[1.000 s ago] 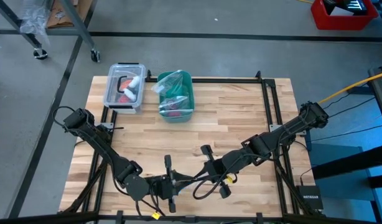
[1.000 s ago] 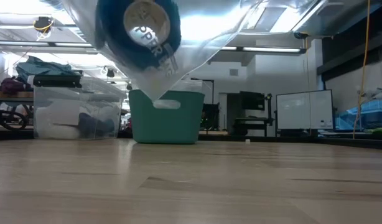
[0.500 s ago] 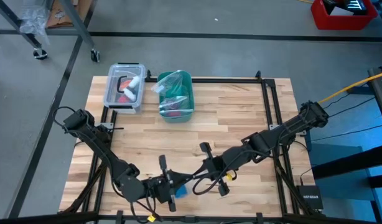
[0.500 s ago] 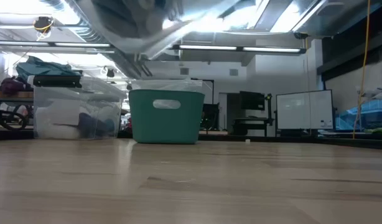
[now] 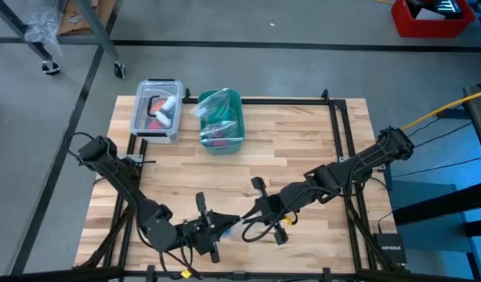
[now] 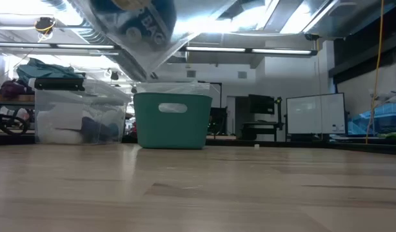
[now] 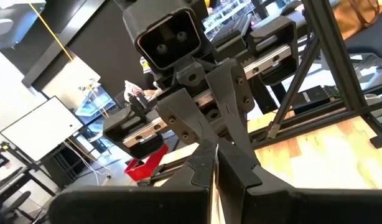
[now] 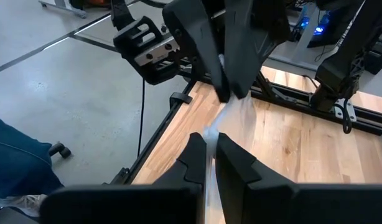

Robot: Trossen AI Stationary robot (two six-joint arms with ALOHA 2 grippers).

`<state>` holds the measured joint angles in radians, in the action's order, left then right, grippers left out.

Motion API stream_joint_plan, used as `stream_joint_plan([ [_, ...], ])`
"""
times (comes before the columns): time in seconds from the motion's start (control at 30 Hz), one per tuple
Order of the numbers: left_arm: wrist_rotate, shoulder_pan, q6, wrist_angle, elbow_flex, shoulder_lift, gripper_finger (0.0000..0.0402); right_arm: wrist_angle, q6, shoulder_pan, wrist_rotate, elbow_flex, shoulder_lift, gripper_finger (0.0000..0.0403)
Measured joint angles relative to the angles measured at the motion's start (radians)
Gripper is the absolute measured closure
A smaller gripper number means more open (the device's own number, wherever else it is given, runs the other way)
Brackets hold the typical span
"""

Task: Roll bandage
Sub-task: Close the transparent zip bag

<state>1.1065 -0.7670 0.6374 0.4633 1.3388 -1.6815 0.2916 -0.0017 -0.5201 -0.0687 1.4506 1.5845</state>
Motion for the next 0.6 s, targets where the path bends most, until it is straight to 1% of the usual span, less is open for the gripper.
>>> stream_joint_plan([
  [0.33,0.009,-0.001,0.048,-0.005,0.000,0.033,0.0401,0.004,0.000,-0.001,0.010,-0.002,0.000,0.0382],
  [0.5,0.043,-0.001,0.074,0.000,0.000,0.035,0.0401,0.010,0.000,-0.002,0.012,-0.004,0.002,0.0382],
  [0.6,0.072,0.000,0.079,0.019,0.003,0.052,0.0400,0.060,-0.001,-0.008,0.056,-0.011,0.006,0.0382],
])
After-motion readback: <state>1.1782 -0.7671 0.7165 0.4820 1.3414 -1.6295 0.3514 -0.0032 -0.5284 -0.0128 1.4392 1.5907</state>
